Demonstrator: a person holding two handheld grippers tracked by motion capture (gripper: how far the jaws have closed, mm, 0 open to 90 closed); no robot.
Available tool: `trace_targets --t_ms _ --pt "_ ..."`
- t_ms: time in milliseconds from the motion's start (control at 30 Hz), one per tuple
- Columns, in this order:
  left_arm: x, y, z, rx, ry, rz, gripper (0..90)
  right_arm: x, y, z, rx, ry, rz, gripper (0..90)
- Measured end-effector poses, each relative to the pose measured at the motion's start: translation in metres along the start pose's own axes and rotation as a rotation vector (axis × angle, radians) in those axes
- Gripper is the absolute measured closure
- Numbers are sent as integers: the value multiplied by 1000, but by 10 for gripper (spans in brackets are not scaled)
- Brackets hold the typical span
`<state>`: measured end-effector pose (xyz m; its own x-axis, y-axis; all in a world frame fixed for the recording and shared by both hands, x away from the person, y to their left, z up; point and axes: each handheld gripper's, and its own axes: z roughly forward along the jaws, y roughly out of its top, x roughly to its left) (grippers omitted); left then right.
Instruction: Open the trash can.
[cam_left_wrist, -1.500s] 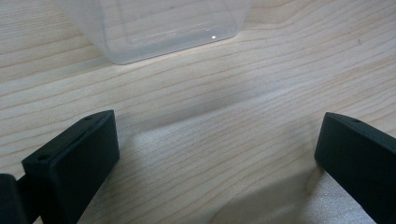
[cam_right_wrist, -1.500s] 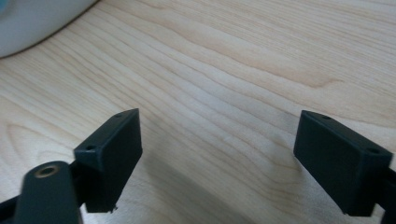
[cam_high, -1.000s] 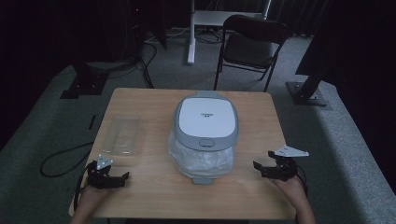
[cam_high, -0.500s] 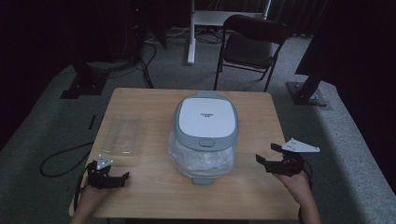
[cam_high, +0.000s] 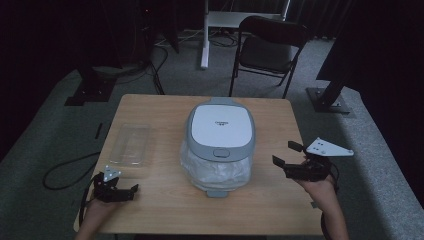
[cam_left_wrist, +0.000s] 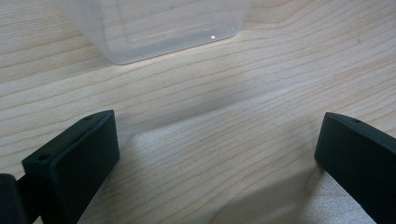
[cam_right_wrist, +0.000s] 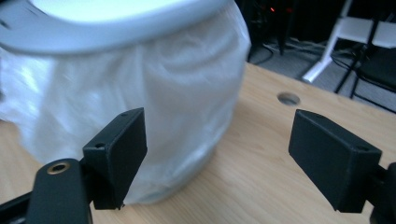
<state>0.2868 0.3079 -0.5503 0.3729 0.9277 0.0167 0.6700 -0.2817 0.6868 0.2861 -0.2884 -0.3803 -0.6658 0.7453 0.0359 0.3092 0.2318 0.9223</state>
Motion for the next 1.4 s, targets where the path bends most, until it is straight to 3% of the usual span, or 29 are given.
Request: trace_targets --t_ms 333,500,933,1033,1167,1400 --pt "0 0 0 0 -1 2 6 15 27 0 -50 98 -33 188" --pt "0 0 0 0 -1 2 6 25 38 7 -54 138 -70 189" --pt "0 0 0 2 -1 2 6 47 65 24 -125 290 -91 243" --pt "0 0 0 2 -1 2 6 52 68 30 -128 313 -95 276" --pt "0 0 0 2 -1 2 6 60 71 39 -113 344 -127 386" --pt "0 0 0 2 1 0 6 72 70 52 -95 357 -180 562"
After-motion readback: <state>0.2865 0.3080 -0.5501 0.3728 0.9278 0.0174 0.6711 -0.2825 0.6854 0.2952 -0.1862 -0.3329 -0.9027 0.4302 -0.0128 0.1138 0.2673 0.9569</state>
